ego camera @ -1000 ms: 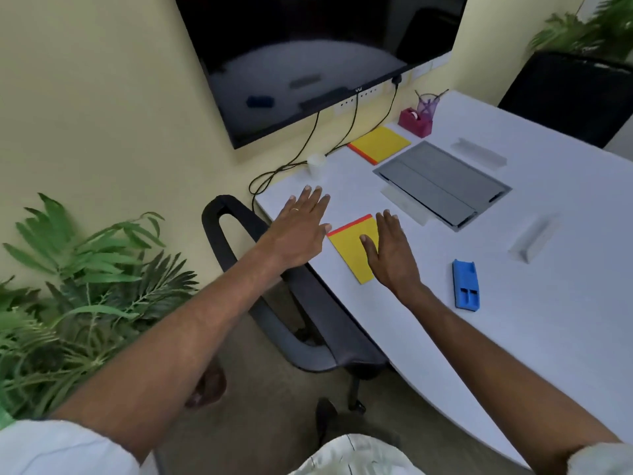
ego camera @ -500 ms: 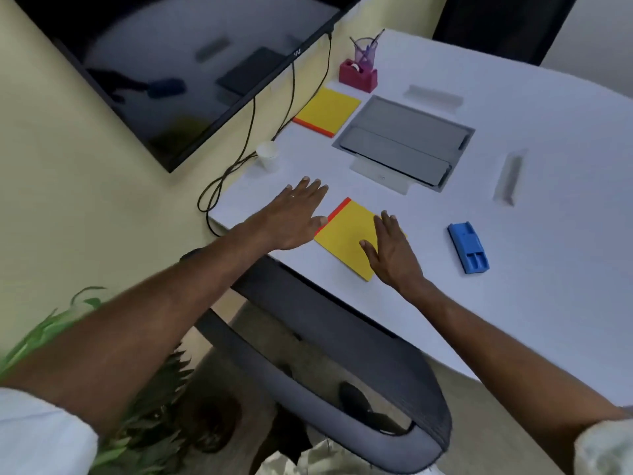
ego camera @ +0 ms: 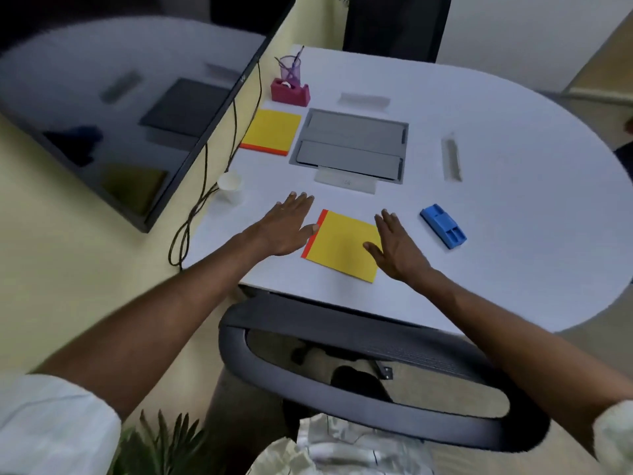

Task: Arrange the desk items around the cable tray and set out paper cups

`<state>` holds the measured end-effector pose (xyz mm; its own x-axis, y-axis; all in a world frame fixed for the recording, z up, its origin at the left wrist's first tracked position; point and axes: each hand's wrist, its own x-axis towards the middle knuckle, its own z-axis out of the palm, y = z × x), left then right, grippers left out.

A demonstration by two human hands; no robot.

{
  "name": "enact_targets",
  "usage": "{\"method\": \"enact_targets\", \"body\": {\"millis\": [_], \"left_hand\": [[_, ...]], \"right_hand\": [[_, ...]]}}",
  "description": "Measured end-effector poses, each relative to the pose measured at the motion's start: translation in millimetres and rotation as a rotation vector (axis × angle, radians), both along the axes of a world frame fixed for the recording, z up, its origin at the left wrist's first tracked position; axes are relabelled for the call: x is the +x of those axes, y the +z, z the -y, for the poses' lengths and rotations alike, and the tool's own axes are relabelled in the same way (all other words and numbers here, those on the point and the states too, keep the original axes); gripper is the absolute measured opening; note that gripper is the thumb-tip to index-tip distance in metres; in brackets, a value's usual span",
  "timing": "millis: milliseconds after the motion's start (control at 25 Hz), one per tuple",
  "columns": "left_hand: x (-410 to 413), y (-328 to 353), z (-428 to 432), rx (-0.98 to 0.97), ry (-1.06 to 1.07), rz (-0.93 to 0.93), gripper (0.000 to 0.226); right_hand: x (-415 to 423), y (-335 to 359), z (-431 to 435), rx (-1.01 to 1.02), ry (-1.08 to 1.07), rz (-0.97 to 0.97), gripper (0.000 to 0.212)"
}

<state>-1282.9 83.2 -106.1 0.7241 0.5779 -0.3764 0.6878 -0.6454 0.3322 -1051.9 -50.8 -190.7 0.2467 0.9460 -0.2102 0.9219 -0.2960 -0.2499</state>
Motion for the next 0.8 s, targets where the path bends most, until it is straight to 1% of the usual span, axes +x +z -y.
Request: {"method": "enact_targets", "body": {"millis": [120, 200, 320, 440, 520, 600, 680, 720, 800], "left_hand": [[8, -21, -10, -0.013, -0.038, -0.014, 0.069], [18, -36, -17, -0.048, -0.026, -0.001, 0.069], [31, -64, -21, -0.139, 0.046, 0.017, 0.069], [39, -105, -30, -0.254, 0.097, -0.02, 0.072], [43, -134, -38, -0.345, 0.139, -0.011, 0.073], [48, -157, -45, -0.435, 0.219, 0.048, 0.07], [48, -173, -50, -0.479, 0.314, 0.111, 0.067], [48, -179, -53, -0.512, 0.361, 0.111, 0.07], [45, -190, -58, -0.611, 0.446, 0.076, 0.08]], "right_hand": [[0, -4, -6, -0.048, -0.003, 0.023, 0.073], [4, -14, -14, -0.064, -0.044, -0.031, 0.073], [12, -34, -25, -0.107, -0.202, -0.247, 0.074], [24, -64, -37, -0.243, -0.429, -0.527, 0.075], [31, -86, -41, -0.291, -0.553, -0.595, 0.07], [34, -104, -42, -0.277, -0.658, -0.609, 0.062], [33, -119, -42, -0.242, -0.729, -0.621, 0.05], [33, -124, -43, -0.221, -0.769, -0.648, 0.046], [33, -130, -45, -0.18, -0.841, -0.725, 0.047]]}}
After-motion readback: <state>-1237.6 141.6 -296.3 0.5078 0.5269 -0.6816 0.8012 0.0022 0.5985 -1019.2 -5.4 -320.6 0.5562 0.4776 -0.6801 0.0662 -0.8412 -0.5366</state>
